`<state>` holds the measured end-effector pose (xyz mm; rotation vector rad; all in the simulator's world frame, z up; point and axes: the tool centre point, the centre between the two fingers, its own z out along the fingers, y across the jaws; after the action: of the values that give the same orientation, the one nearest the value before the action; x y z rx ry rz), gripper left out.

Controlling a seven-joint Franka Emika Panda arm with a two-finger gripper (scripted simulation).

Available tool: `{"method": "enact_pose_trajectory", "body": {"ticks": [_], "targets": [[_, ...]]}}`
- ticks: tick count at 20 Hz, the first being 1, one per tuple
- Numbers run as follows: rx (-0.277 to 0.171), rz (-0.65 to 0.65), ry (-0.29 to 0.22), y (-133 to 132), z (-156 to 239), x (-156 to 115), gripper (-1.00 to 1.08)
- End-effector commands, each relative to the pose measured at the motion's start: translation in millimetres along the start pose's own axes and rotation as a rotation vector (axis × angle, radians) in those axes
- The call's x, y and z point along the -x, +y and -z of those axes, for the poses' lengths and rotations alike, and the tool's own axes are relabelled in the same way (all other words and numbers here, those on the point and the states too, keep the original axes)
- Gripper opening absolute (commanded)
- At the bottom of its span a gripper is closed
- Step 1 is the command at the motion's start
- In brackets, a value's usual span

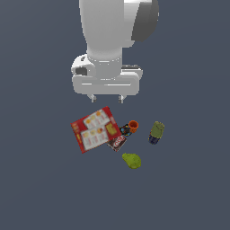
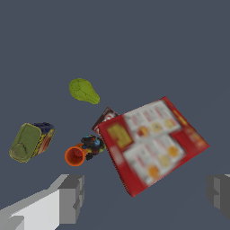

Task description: Pick up a designated object from a clutter of objects.

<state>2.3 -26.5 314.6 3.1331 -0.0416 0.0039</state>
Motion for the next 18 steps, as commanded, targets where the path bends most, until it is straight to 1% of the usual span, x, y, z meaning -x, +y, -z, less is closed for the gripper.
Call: {"method": "enact_pose_trajectory", "body": {"ticks": [1, 11, 18], "targets": [[0.0, 0.0, 0.0, 0.0, 0.0, 0.0, 1.0], [-0.021, 0.046, -0.004, -12.6, 5.6, 4.2, 1.0], [-0.02, 0.028, -0.004, -12.8, 2.3, 3.6, 1.0]]}}
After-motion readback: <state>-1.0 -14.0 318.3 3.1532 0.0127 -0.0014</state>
